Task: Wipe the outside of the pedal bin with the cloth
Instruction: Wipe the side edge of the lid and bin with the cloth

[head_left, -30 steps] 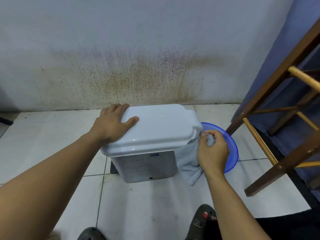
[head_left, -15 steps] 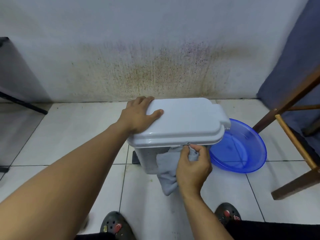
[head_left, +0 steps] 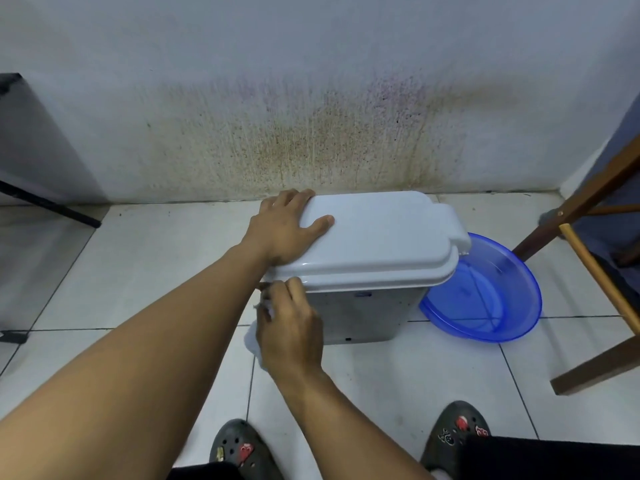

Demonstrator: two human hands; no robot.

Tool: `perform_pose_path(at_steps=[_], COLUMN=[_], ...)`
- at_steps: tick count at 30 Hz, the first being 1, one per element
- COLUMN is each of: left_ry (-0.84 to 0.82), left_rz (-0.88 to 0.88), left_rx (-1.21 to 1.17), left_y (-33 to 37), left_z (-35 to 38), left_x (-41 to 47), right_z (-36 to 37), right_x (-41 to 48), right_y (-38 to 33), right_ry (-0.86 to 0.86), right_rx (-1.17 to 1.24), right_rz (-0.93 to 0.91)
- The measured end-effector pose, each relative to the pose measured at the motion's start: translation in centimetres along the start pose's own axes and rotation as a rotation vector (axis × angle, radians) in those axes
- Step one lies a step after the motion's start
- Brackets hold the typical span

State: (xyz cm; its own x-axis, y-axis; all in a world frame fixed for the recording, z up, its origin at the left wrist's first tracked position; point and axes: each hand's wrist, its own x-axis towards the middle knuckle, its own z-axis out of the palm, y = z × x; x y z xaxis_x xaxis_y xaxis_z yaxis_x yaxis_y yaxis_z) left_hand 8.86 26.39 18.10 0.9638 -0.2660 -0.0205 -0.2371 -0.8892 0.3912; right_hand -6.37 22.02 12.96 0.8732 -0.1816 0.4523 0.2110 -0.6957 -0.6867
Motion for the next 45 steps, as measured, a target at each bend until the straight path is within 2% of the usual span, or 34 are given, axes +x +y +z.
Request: perform_pose_path(at_steps=[5, 9, 14, 20, 22, 26, 31, 36, 41, 45], left_ry=[-0.002, -0.015, -0.019, -0.001, 0.004, 0.007, -0.010, -0.014, -0.015, -0.007], left_rz=[0.008, 0.010, 0.006, 0.012, 0.026, 0.040, 0.047, 0.037, -0.008, -0.082], left_rx=[0.004, 0.018, 0.032, 0.016, 0.017, 0.037, 0.063, 0.072, 0.027, 0.004], left_y=[-0.1, 0.0, 0.1, -0.3, -0.4, -0.4, -0.3, -0.2, 0.1, 0.7], left_z=[0.0, -0.2, -0.3, -0.1, 0.0, 0.0, -0.1, -0.2, -0.4, -0.3], left_x=[0.1, -0.1, -0.2, -0.3, -0.2, 0.1, -0.1, -0.1, -0.3, -1.3], right_z=[-1.3, -2.9, -5.4, -3.8, -3.9, -6.5, -12.0, -15.5, -15.5, -14.1], right_x=[-0.2, 0.2, 0.4, 0.3, 0.5, 0.7, 1.8, 3.3, 3.7, 3.6], right_y=[2.2, 3.6, 5.6, 3.2, 3.4, 6.1, 10.4, 13.2, 13.6, 12.9], right_ry=[0.121, 0.156, 0.296, 0.144, 0.133, 0.174, 0.317, 0.362, 0.382, 0.408], right_rx=[-0.013, -0.045, -0.025, -0.069, -0.086, -0.109, -0.148, -0.168, -0.135, -0.014], right_rz=[0.096, 0.100, 0.286, 0.114, 0.112, 0.222, 0.359, 0.507, 0.557, 0.597])
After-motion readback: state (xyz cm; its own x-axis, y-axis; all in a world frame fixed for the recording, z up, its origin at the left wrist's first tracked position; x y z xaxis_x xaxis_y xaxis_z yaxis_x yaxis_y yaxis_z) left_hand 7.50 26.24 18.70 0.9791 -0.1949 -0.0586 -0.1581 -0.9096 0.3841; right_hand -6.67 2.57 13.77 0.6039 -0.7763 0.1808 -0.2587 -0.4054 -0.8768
